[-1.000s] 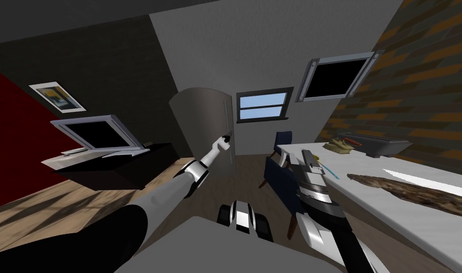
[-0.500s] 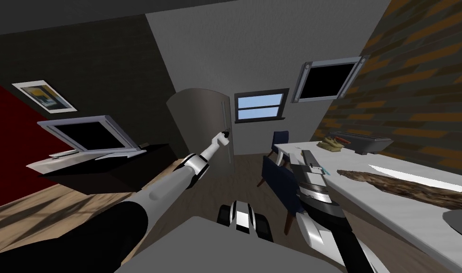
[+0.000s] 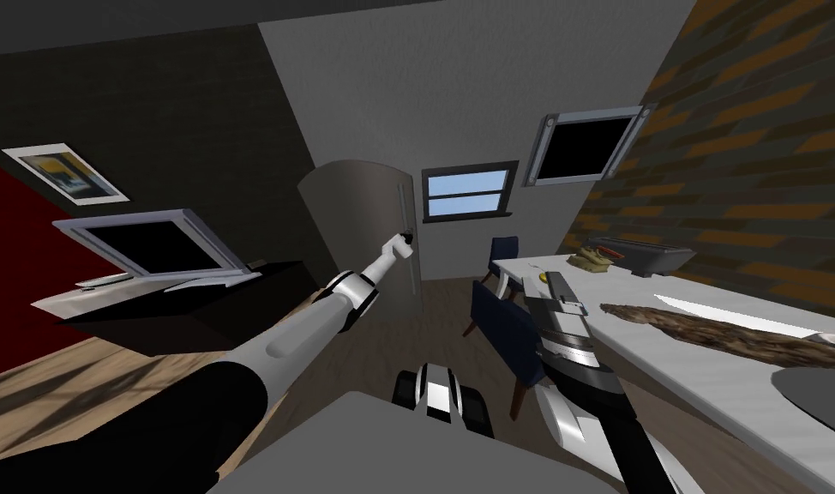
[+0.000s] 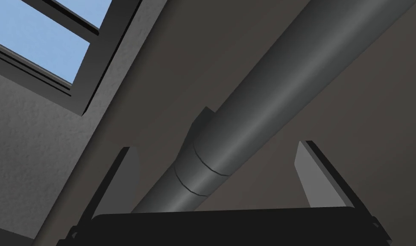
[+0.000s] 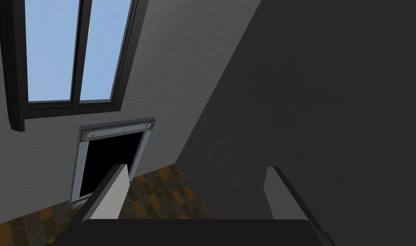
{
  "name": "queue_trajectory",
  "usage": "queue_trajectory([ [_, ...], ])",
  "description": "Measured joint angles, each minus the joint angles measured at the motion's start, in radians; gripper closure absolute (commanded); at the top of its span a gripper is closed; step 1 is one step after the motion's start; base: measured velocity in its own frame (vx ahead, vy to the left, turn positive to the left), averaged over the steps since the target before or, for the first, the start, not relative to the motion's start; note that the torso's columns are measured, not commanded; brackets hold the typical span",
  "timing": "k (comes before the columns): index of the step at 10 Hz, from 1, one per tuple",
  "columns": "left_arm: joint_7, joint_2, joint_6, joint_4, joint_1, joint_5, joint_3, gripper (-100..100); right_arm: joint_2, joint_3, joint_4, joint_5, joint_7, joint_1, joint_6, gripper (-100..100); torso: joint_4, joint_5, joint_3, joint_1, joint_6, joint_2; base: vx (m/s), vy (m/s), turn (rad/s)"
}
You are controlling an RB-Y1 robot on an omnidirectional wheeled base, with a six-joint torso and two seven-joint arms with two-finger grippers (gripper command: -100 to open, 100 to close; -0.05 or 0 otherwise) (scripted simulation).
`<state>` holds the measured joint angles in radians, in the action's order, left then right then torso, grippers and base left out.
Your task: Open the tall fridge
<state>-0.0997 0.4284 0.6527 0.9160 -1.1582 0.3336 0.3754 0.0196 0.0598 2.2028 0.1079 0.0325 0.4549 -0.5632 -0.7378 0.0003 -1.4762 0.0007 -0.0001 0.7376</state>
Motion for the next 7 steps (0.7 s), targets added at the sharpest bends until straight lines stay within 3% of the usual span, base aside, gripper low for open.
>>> queue_trajectory([
  [1,0.002,0.002,0.003,-0.003,-0.006,-0.004,0.001,-100,0.0,0.0,0.0,0.0,0.0,0.0,0.0,0,0.001,0.0,-0.003,0.001,0.0,-0.004,0.056,0.016,-0.012],
  [2,0.003,0.002,0.005,-0.003,-0.007,-0.004,0.001,100,0.0,0.0,0.0,0.0,0.0,0.0,0.0,0,0.001,0.0,-0.002,0.0,0.0,-0.002,0.005,0.003,0.017],
  [3,0.004,0.003,0.005,-0.004,-0.006,-0.004,0.001,100,0.0,0.0,0.0,0.0,0.0,0.0,0.0,0,-0.001,0.0,0.001,-0.001,0.002,0.001,-0.027,0.08,0.345],
  [7,0.061,-0.071,-0.017,0.084,-0.023,-0.113,0.079,100,0.0,0.0,0.0,0.0,0.0,0.0,0.0,0,-0.004,0.005,0.003,0.01,-0.01,0.004,-0.043,0.097,0.348],
])
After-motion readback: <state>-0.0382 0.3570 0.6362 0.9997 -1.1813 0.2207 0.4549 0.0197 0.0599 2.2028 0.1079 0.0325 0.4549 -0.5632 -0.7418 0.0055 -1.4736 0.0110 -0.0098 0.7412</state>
